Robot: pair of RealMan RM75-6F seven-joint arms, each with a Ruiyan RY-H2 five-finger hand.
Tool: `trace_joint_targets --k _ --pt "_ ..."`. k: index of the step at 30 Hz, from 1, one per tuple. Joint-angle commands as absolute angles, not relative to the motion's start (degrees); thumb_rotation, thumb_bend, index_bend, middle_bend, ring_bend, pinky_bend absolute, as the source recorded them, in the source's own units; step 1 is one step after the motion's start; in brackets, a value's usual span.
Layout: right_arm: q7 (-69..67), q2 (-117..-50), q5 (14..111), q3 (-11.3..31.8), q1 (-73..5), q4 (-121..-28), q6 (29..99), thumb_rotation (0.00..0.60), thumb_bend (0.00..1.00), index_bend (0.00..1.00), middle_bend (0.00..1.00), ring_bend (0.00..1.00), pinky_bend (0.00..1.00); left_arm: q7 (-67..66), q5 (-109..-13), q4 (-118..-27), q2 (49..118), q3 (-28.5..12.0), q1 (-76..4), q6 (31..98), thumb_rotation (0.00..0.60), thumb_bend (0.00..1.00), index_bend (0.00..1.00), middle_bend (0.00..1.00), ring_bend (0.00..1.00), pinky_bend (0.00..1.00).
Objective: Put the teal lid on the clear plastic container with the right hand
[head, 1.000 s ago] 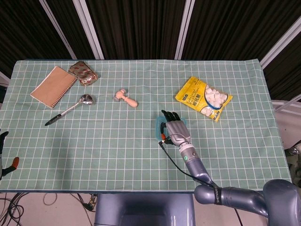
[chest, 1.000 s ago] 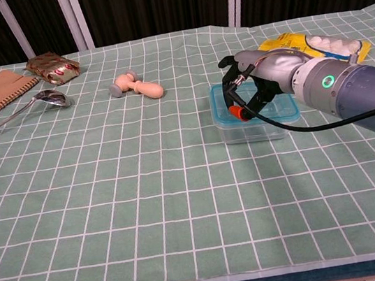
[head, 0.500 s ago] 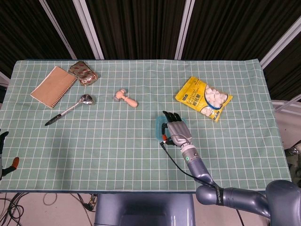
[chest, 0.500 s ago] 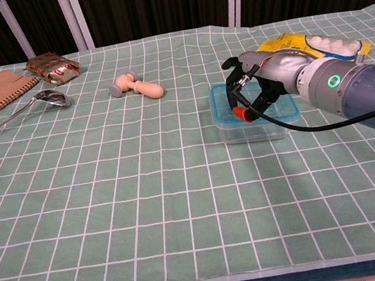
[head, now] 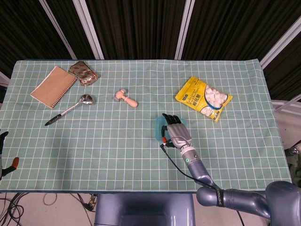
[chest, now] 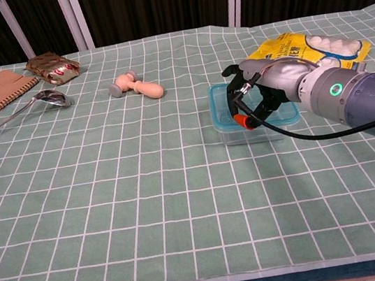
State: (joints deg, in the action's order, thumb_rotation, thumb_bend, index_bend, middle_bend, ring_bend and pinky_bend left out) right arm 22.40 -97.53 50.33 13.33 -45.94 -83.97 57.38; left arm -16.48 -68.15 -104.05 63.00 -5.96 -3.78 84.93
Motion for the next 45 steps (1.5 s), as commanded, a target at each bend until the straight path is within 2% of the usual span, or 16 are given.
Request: trace_joint_targets --k 1,19,30,45 --pt "22.44 -97.61 50.37 13.20 -45.90 -83.85 57.21 0.600 0.52 0.69 0.00 0.00 0.00 -16.47 -68.11 -104.06 62.99 -5.99 -3.79 84.91 0.600 0.32 0.11 0.00 0.00 0.00" --pt "22.55 -97.85 49.05 13.53 -45.90 -81.98 55.71 0.600 0.52 0.69 0.00 0.00 0.00 -16.53 -68.02 -104.08 62.99 -6.00 -3.79 84.93 0.600 0.32 0.11 0.00 0.00 0.00" --pt "20.42 -94.95 49.99 18.29 -46.52 -83.41 57.59 0.600 0.52 0.69 0.00 0.00 0.00 -16.13 -67.81 -104.35 62.81 -6.08 -3.74 84.83 0.600 0.32 0.11 0.00 0.00 0.00" --pt "20.91 -95.71 43.14 20.05 -51.28 -75.85 49.72 0.600 0.52 0.69 0.00 0.00 0.00 -15.77 -66.29 -104.72 62.48 -6.51 -3.95 84.07 0.600 0.32 0.11 0.00 0.00 0.00"
